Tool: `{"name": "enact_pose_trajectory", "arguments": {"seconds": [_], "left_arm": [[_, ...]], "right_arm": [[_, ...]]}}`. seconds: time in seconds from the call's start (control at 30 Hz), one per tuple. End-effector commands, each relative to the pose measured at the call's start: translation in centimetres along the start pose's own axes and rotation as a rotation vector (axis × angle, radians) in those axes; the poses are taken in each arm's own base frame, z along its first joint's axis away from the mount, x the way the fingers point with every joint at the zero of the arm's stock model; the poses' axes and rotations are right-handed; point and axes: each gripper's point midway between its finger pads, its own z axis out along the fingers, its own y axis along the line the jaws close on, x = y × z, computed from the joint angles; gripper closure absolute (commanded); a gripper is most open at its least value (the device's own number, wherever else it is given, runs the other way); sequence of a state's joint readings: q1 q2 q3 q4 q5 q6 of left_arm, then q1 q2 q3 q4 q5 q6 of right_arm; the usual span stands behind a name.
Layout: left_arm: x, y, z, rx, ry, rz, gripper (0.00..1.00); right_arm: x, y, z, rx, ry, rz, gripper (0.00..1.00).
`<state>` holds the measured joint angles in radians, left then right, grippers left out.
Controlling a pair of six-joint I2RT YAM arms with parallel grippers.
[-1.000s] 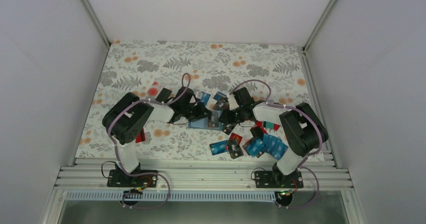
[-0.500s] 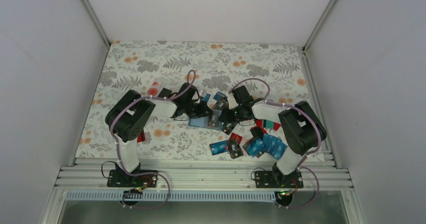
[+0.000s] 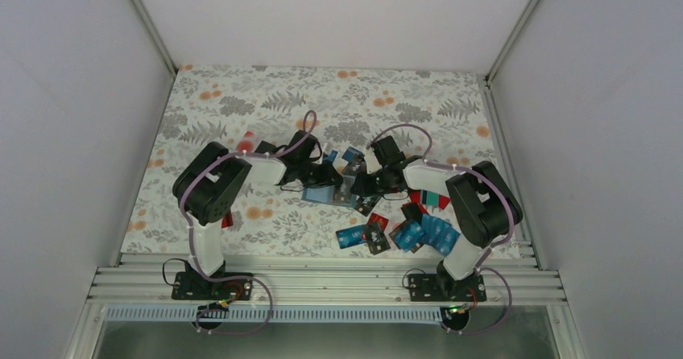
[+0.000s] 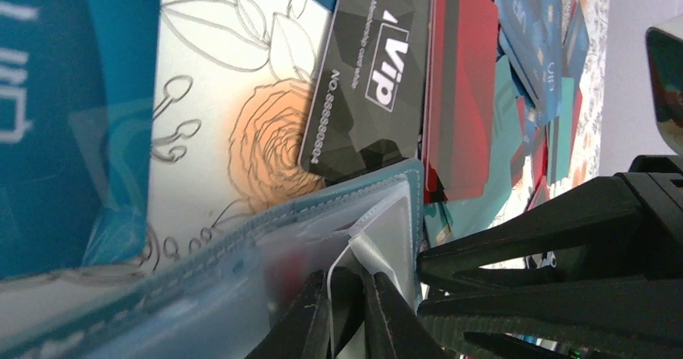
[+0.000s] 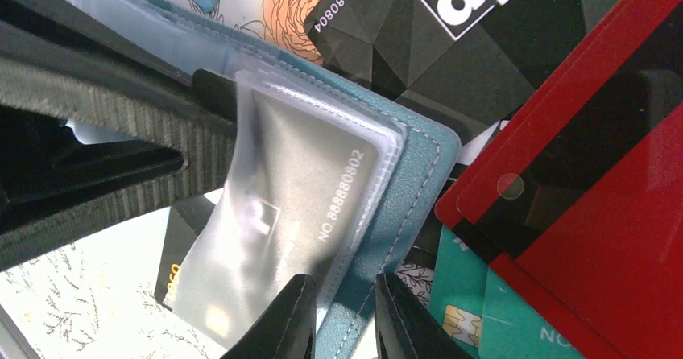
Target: Put the credit cards into the card holder
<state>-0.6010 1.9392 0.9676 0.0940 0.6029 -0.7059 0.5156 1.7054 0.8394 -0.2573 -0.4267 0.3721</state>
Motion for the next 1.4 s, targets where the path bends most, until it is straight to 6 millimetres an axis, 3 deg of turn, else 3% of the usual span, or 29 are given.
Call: {"name": "enact_pose_trajectory", "arguments": {"seconds": [0.0, 0.17, 0.37, 0.57, 0.8, 1.03, 1.37], "left_arm": [[1.7, 1.2, -0.7, -0.101, 0.000, -0.007, 0.86], [1.4, 0.5, -2.3, -0.123, -0.055, 0.012, 0.72], [1.3, -0.5, -4.0, -0.173, -0.104, 0.056, 0.56], [1.1, -1.9, -6.1, -0.246, -0.171, 0.132, 0.42], [1.0, -3.5, -7.7, -0.317, -0.238, 0.245, 0.34], [2.1, -3.9, -8.9, -0.314, -0.273, 0.312, 0.34], [3.2, -3.5, -9.8, -0.307, -0.277, 0.346, 0.35]], "right_arm": [[-1.1, 0.3, -0.2, 0.014, -0.030, -0.027, 0.79], [-1.3, 0.1, -1.2, 0.046, -0.040, -0.014, 0.75], [-1.8, 0.1, -4.1, 0.113, -0.089, 0.015, 0.65], [-0.4, -1.5, -6.7, 0.227, -0.104, 0.113, 0.41], [2.7, -2.5, -8.9, 0.286, -0.090, 0.263, 0.02], [5.9, -3.5, -9.4, 0.344, -0.004, 0.413, 0.00], [10.6, -7.1, -11.3, 0.541, 0.055, 0.700, 0.00]]}}
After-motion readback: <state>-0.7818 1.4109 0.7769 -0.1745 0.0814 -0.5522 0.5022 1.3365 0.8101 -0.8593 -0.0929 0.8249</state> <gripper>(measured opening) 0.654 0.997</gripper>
